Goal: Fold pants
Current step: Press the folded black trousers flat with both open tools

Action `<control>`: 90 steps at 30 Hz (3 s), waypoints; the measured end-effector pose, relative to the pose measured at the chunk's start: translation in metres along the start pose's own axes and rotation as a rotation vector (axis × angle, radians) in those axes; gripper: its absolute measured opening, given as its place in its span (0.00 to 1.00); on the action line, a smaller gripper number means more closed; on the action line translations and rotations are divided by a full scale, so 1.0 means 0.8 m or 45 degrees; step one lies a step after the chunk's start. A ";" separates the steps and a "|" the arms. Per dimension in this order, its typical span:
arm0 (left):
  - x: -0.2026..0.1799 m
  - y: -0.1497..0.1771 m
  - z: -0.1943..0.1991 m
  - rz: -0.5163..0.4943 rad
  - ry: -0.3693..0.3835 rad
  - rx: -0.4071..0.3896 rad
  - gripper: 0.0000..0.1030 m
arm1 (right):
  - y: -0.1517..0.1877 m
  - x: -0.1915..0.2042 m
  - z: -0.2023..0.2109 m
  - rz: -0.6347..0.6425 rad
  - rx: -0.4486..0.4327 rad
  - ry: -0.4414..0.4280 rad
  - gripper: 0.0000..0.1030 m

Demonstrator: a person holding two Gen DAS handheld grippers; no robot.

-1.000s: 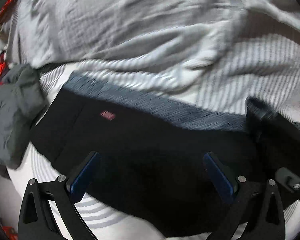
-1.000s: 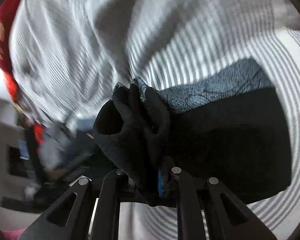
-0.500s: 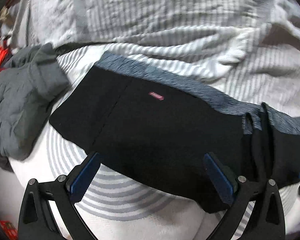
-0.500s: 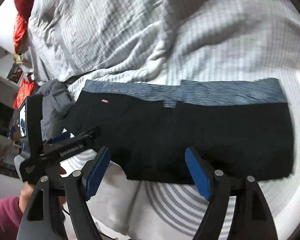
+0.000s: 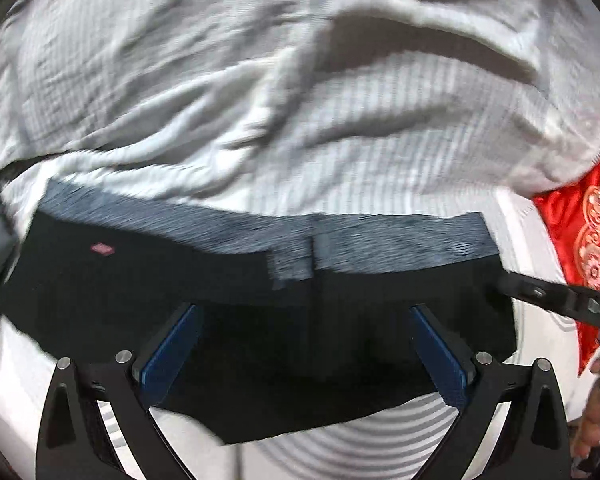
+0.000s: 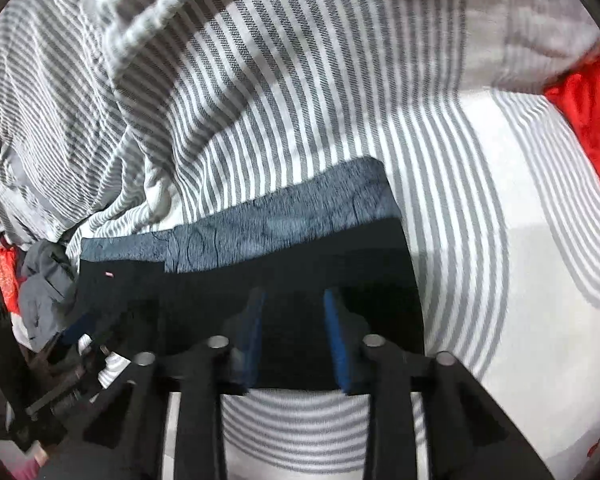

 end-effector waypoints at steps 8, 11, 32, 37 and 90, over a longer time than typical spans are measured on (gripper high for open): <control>-0.013 0.003 -0.068 0.048 -0.046 0.121 1.00 | -0.023 -0.010 -0.071 0.105 0.201 0.079 0.30; 0.001 0.027 -0.096 0.096 -0.039 0.213 1.00 | -0.011 -0.012 -0.078 0.158 0.210 0.064 0.30; 0.097 0.101 -0.053 0.545 -0.101 0.180 1.00 | -0.030 0.195 -0.104 0.760 0.460 0.021 0.30; 0.123 0.122 -0.045 0.621 -0.132 0.167 1.00 | 0.020 0.194 -0.095 0.761 0.495 -0.055 0.49; 0.198 0.137 0.000 0.703 -0.179 0.149 1.00 | 0.093 0.131 -0.067 0.702 0.202 0.212 0.66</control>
Point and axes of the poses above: each gripper's, at about its wrist camera, not at the fingertips, and z roughly against the way its jaws point, x to its left, y to its underside, the point moved 8 cm from there along -z, roughly the way its jaws point, and after that the axes turned 15 degrees about x, right-handed, at the moved point
